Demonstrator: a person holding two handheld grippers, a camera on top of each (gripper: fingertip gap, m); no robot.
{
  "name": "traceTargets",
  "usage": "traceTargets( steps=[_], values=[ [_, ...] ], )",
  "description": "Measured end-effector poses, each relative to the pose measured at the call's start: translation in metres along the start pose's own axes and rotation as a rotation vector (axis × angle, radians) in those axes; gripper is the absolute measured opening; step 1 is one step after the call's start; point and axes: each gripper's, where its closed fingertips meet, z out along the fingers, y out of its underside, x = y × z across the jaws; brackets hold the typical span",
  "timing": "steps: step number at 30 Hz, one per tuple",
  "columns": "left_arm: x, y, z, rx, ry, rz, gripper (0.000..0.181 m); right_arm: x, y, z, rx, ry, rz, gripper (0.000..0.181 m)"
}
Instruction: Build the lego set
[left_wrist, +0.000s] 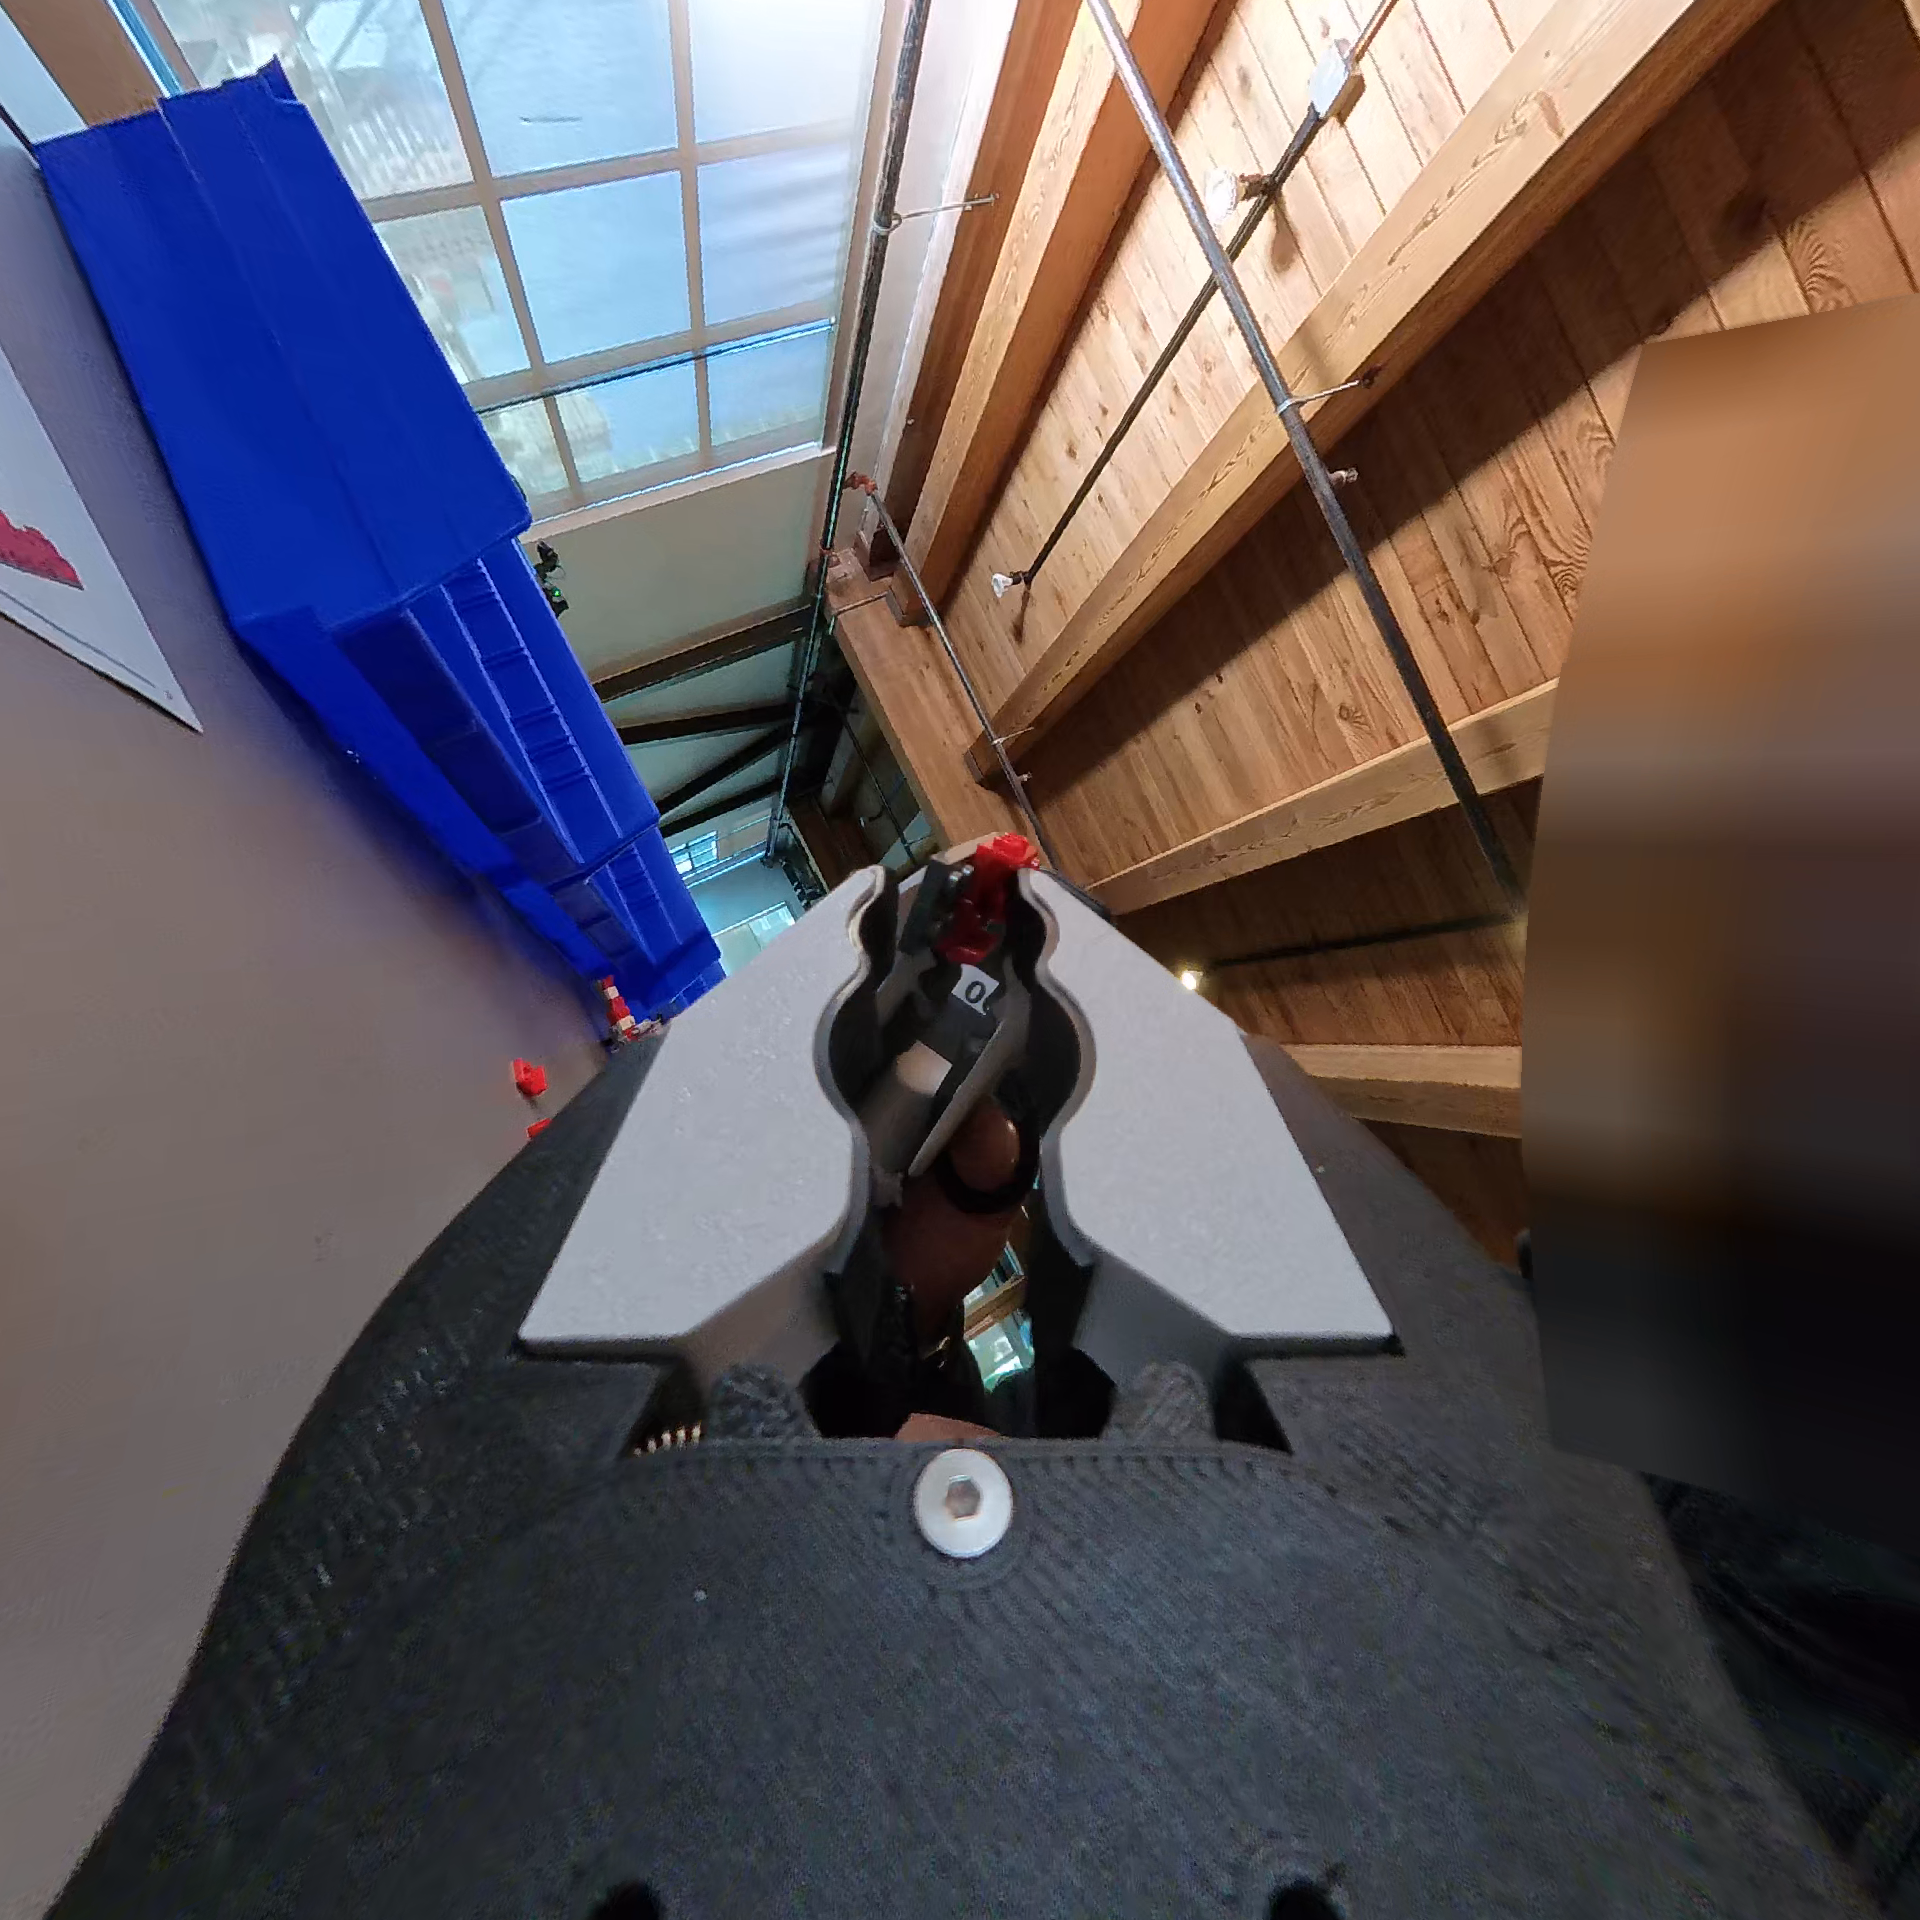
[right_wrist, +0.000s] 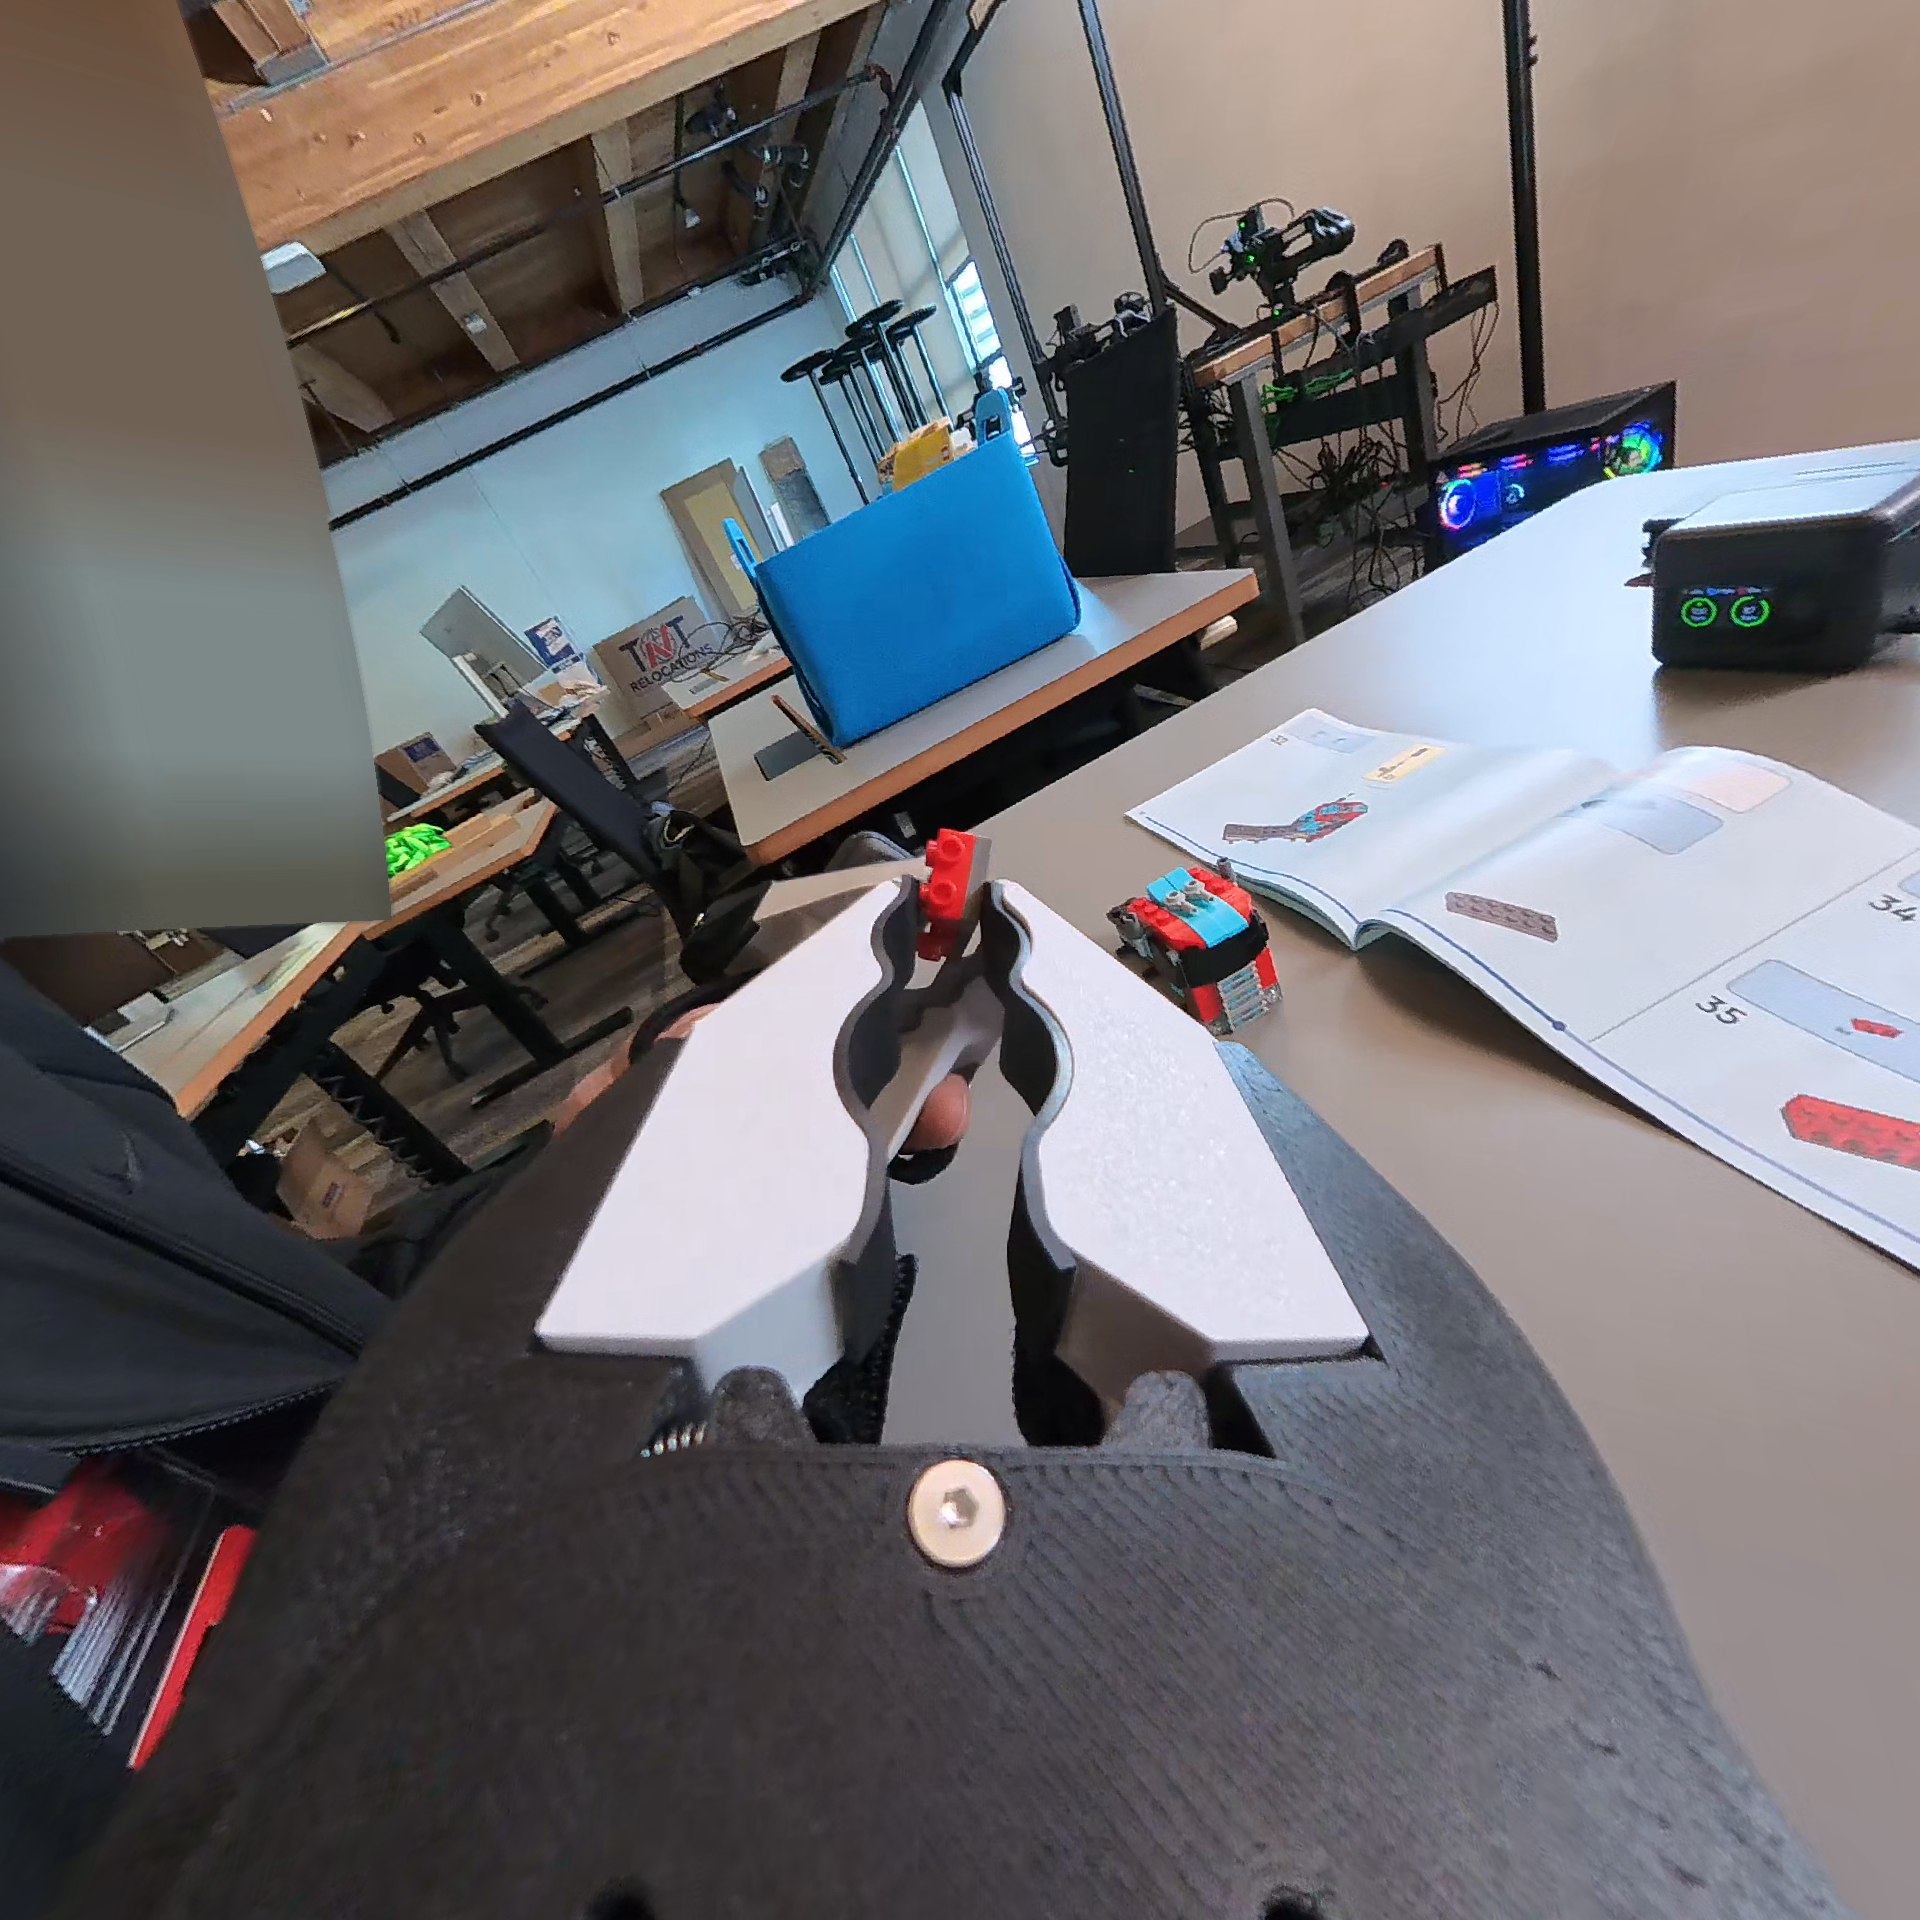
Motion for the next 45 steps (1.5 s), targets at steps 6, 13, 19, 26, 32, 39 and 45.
traceTargets(
  steps=[6,13,19,26,32,39,45],
  values=[
    [0.008,-0.001,0.000,0.021,0.064,-0.005,0.011,-0.003,-0.001,0.001,0.014,-0.027,0.020,0.011],
    [0.007,-0.001,-0.002,0.029,0.068,-0.010,0.008,-0.002,0.001,0.003,0.007,-0.019,0.022,0.012],
    [0.002,-0.001,-0.004,0.028,0.037,-0.031,0.008,0.001,0.005,0.004,-0.001,-0.010,0.036,0.012],
    [0.002,-0.003,-0.004,-0.007,0.017,-0.004,0.010,0.003,0.002,0.003,0.014,-0.017,0.052,0.011],
    [0.003,-0.008,-0.006,-0.006,0.016,0.004,0.025,0.005,-0.009,-0.001,0.052,-0.012,0.035,0.011],
    [0.007,-0.006,-0.004,-0.004,0.051,-0.019,0.021,-0.004,-0.003,0.002,0.034,-0.048,0.015,0.011],
    [0.012,-0.006,-0.005,0.007,0.082,-0.016,0.010,-0.007,-0.002,0.003,0.029,-0.050,-0.001,0.011]
  ],
)
